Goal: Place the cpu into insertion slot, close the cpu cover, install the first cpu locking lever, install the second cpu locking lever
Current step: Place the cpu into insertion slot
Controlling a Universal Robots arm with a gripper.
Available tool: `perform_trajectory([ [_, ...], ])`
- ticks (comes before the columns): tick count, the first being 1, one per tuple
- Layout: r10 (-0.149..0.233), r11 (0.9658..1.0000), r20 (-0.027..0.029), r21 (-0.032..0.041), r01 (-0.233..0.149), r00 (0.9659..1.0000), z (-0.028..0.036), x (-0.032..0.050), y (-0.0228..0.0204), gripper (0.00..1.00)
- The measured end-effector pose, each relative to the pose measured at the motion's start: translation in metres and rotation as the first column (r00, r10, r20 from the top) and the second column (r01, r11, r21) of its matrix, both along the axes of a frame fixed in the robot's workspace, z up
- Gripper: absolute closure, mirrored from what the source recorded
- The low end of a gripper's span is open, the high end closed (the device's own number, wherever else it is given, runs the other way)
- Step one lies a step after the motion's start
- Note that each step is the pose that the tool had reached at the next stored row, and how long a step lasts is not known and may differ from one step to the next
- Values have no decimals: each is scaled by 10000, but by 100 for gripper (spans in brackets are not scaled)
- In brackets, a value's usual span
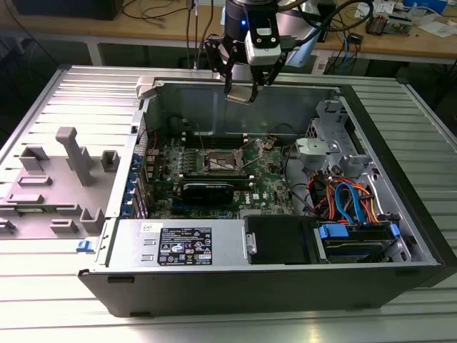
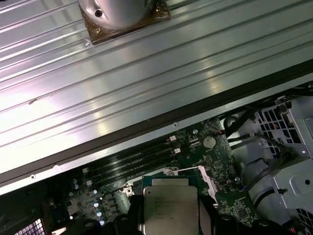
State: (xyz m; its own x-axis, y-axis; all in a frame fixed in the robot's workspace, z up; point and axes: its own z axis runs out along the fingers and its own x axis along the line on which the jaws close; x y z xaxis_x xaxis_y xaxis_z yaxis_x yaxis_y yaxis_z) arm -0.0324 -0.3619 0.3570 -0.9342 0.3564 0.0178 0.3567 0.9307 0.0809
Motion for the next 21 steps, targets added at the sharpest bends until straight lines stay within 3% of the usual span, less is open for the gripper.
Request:
perform_trajectory([
  [10, -146, 9999, 0, 2, 146, 9999, -2, 0, -2, 46],
  [17, -168, 9999, -2, -2, 168, 9999, -5, 0, -28, 46],
  [21, -558, 9984, -1, -12, 558, 9984, -12, 0, -28, 46],
])
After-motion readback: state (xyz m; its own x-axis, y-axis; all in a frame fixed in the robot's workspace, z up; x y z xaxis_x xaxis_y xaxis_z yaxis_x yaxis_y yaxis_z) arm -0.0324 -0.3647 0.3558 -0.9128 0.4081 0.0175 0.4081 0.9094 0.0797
